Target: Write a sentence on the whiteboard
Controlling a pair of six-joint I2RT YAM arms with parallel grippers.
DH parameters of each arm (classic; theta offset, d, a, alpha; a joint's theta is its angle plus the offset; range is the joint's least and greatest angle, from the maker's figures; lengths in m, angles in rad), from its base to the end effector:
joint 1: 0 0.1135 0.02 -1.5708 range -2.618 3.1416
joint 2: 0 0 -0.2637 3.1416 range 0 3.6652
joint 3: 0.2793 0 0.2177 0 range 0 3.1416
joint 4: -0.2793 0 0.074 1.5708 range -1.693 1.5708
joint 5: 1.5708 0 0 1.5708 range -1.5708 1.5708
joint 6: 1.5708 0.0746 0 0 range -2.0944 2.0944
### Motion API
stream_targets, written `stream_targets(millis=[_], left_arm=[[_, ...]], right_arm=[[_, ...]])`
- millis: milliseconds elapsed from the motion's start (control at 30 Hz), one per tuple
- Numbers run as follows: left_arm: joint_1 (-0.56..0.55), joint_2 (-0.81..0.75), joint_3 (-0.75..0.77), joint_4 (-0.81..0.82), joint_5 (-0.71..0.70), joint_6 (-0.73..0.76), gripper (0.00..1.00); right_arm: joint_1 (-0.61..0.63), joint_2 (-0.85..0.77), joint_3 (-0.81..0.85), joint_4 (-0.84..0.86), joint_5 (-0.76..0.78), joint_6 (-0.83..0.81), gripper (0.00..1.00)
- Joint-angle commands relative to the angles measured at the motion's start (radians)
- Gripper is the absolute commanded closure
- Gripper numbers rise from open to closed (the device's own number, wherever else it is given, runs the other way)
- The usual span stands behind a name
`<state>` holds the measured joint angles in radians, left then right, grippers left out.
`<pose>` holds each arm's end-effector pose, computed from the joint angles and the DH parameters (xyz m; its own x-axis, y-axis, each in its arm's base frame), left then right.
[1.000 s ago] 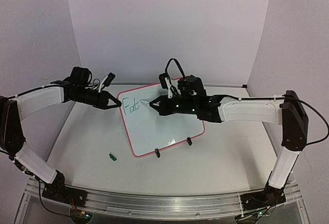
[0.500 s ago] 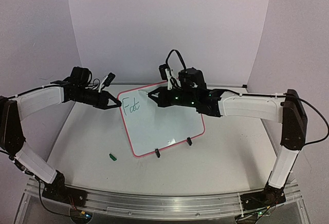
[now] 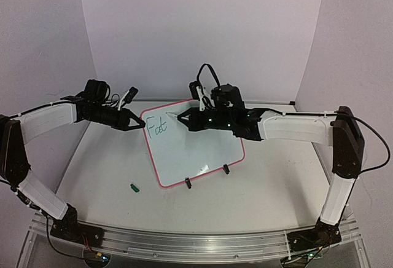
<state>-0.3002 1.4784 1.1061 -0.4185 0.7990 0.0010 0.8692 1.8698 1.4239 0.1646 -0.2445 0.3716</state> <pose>0.2718 -0.1401 0.2663 -0.6784 0.2107 -0.7038 0.6884 0.5170 -0.5088 0.2786 0.3577 0.2888 -0.4905 -0.0347 -0.8707 -0.7653 0.4950 0.4114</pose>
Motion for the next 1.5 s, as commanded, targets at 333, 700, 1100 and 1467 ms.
stream_targets(millis=[333,700,1100,1467], left_arm=[[-0.045,0.032,0.005,-0.06,-0.053,0.07,1.0],[-0.045,0.032,0.006,-0.061,-0.057,0.071,1.0],[-0.046,0.03,0.005,-0.063,-0.057,0.072,1.0],[-0.047,0.029,0.006,-0.063,-0.057,0.074,1.0]], right_arm=[[-0.003,-0.035,-0.119,0.012,-0.041,0.034,1.0],[-0.004,-0.053,-0.12,0.037,-0.055,0.043,1.0],[-0.003,-0.038,-0.094,0.07,-0.012,0.052,1.0],[-0.004,-0.029,-0.08,0.099,0.008,0.053,1.0]])
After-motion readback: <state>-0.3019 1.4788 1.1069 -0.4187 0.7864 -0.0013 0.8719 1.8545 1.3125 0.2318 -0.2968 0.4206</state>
